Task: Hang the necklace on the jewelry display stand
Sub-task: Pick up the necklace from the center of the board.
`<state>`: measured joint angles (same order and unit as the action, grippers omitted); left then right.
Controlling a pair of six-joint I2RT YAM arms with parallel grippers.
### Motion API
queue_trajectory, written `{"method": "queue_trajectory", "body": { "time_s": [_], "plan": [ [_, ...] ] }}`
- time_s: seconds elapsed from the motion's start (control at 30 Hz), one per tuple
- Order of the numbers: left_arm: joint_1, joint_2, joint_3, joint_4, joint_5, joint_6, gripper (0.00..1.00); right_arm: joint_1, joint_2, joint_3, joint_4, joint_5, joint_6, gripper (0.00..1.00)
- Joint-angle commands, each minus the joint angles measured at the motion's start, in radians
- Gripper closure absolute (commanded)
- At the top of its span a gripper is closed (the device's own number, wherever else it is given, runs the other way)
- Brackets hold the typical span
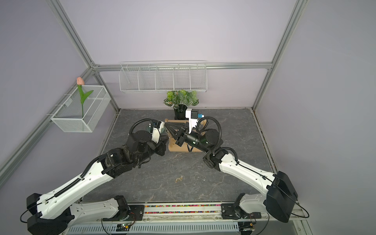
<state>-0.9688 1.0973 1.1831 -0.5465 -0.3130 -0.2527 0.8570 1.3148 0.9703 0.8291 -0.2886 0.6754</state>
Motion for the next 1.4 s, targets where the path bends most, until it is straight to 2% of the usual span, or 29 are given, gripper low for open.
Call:
{"method": "queue_trajectory", "body": {
  "time_s": [0.0, 0.03, 0.13, 0.23, 0.33, 0.5, 0.63, 0.9, 1.13, 1.37],
  "plan": [
    [0.003, -0.016, -0.016, 0.030, 0.003, -0.008, 0.96, -0.008, -0.005, -0.013, 0.054, -0.002, 0.021, 0.93],
    [0.003, -0.018, -0.016, 0.028, 0.001, -0.008, 1.00, -0.010, -0.008, -0.018, 0.054, -0.001, 0.019, 0.93],
    [0.004, -0.026, -0.016, 0.016, -0.029, -0.012, 1.00, -0.013, -0.021, -0.030, 0.047, 0.007, 0.018, 0.93],
    [0.004, -0.054, -0.020, 0.011, -0.119, -0.019, 1.00, -0.021, -0.039, -0.059, 0.037, 0.020, 0.014, 0.92],
    [0.003, -0.089, -0.012, 0.019, -0.180, 0.003, 1.00, -0.024, -0.055, -0.085, 0.030, 0.028, 0.004, 0.79],
    [0.003, -0.083, 0.080, -0.015, -0.184, 0.085, 1.00, -0.024, -0.073, -0.154, 0.024, 0.033, -0.006, 0.64],
    [-0.002, -0.039, 0.157, -0.080, -0.153, 0.126, 1.00, -0.024, -0.097, -0.173, 0.003, 0.053, -0.034, 0.64],
    [-0.045, 0.018, 0.279, -0.251, -0.208, 0.182, 1.00, -0.026, -0.136, -0.133, -0.136, 0.095, -0.180, 0.60],
    [-0.108, 0.096, 0.354, -0.266, -0.218, 0.206, 1.00, -0.027, -0.125, -0.069, -0.245, 0.111, -0.281, 0.58],
    [-0.133, 0.173, 0.427, -0.277, -0.181, 0.217, 1.00, -0.026, -0.101, -0.052, -0.243, 0.073, -0.313, 0.62]
  ]
}}
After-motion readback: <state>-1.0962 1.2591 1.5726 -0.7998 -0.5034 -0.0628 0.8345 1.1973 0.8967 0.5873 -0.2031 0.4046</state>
